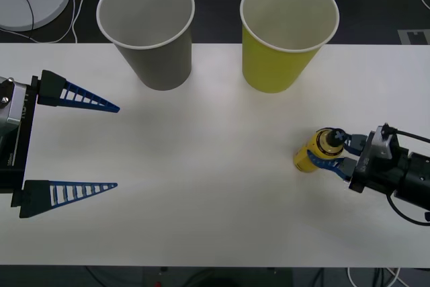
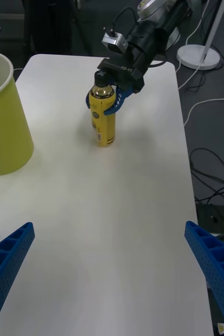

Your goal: Put the can into the green bin and the plastic bottle into the gray bin

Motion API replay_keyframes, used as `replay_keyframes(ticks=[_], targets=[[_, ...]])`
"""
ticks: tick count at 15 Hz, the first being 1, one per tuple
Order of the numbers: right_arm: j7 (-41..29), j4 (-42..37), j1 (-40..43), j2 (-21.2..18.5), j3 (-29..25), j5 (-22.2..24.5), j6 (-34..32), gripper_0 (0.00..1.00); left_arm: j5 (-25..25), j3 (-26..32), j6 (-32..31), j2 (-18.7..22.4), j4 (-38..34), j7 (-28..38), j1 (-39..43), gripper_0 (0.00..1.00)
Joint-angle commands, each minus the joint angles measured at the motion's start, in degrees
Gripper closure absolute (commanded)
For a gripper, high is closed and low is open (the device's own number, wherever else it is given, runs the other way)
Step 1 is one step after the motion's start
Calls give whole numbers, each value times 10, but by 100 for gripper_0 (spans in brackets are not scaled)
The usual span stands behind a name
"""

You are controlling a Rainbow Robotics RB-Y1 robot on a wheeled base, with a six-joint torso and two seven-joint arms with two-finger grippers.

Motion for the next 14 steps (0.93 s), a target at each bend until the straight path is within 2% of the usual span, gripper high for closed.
replay_keyframes(ticks=[1, 10, 14], targets=[[-2, 0, 1, -1, -1, -4, -2, 100, 0, 0, 0, 0, 0, 0, 0, 0], [-21, -2, 7, -9, -23, -21, -35, 100, 0, 0, 0, 0, 0, 0, 0, 0], [-63, -27, 36, -18, -53, -21, -47, 100, 0, 0, 0, 0, 0, 0, 0, 0]])
